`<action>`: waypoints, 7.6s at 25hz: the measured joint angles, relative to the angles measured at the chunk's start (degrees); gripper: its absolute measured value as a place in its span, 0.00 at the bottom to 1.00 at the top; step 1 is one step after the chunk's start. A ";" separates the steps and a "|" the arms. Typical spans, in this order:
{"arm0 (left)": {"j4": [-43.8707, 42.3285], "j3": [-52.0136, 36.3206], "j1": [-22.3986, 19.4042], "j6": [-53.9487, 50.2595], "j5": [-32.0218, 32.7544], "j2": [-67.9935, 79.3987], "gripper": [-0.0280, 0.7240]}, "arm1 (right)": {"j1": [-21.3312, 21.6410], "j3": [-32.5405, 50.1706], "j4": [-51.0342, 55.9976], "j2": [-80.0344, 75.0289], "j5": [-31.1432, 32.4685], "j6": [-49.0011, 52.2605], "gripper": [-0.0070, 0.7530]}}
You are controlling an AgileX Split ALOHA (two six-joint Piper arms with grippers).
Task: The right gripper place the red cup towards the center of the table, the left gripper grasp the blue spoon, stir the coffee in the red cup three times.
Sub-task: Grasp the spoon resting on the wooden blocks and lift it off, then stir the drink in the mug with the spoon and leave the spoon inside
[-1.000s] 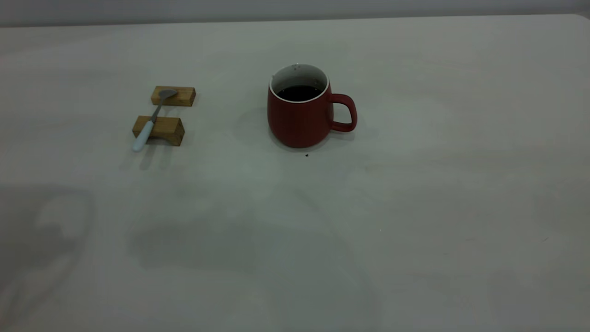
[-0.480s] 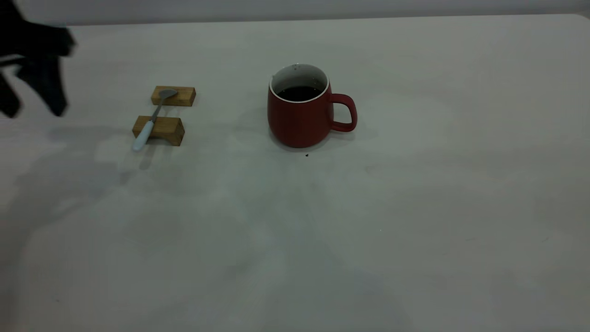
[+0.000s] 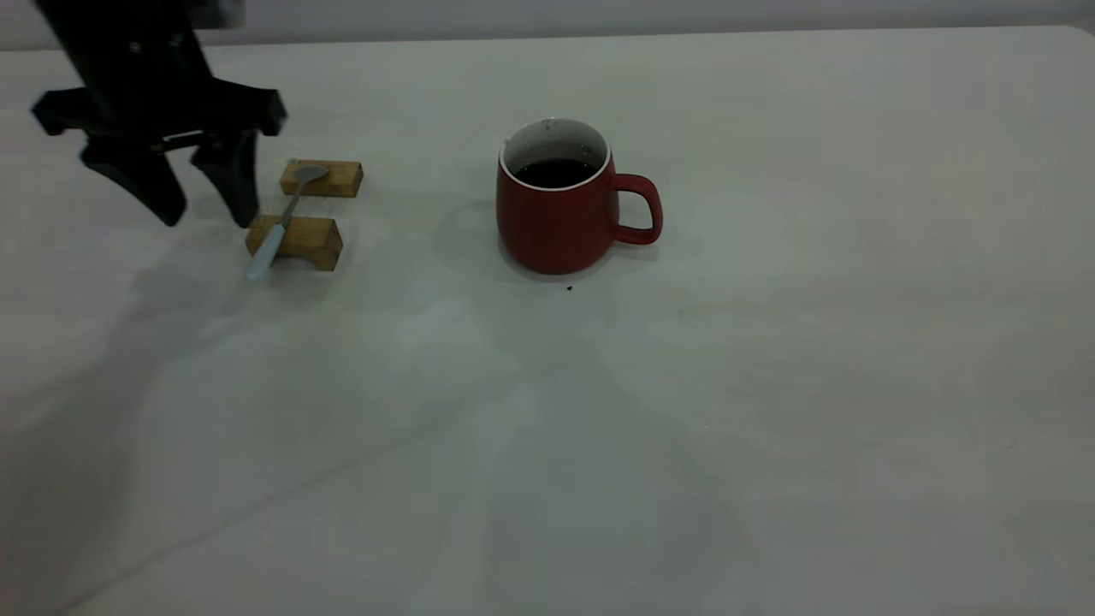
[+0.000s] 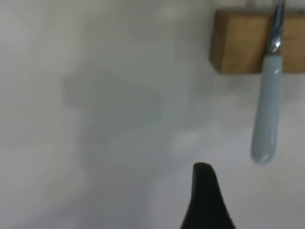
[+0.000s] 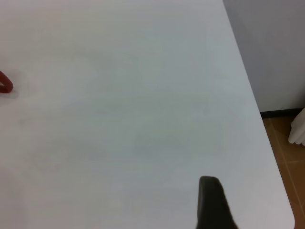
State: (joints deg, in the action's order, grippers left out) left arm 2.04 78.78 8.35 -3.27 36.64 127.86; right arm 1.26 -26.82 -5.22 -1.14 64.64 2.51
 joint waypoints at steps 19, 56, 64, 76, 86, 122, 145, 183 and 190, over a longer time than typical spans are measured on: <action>1.37 4.55 0.87 -0.24 -2.53 10.37 0.81 | 0.00 0.00 0.00 0.00 0.00 0.00 0.66; 61.18 19.91 1.42 -21.94 25.85 5.95 0.24 | 0.00 0.00 0.00 0.00 0.00 0.00 0.66; 68.65 19.91 1.54 -27.45 30.02 5.95 0.24 | 0.00 0.00 0.00 0.00 0.00 0.00 0.66; 79.98 19.91 5.95 -40.65 24.33 5.95 0.24 | 0.00 0.00 0.00 0.00 0.00 0.00 0.66; 80.38 19.91 8.84 -53.50 18.34 8.72 0.24 | 0.00 0.00 0.00 0.00 0.00 0.00 0.66; 94.55 19.95 6.22 -39.32 13.16 21.89 0.24 | 0.00 0.00 0.00 0.06 0.00 0.00 0.66; 93.54 19.95 7.81 -39.02 18.62 21.89 0.24 | 0.00 0.00 0.00 0.06 0.00 0.00 0.66; 93.92 21.11 9.93 -39.24 19.73 21.89 0.24 | 0.00 0.00 0.00 0.06 0.01 0.00 0.66; 82.63 21.11 7.20 -49.59 23.30 21.89 0.24 | 0.00 0.00 0.00 0.06 0.01 0.00 0.66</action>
State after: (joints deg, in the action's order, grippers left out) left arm 84.67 99.88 15.56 -52.86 59.94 149.75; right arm 1.26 -26.82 -5.22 -1.08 64.65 2.51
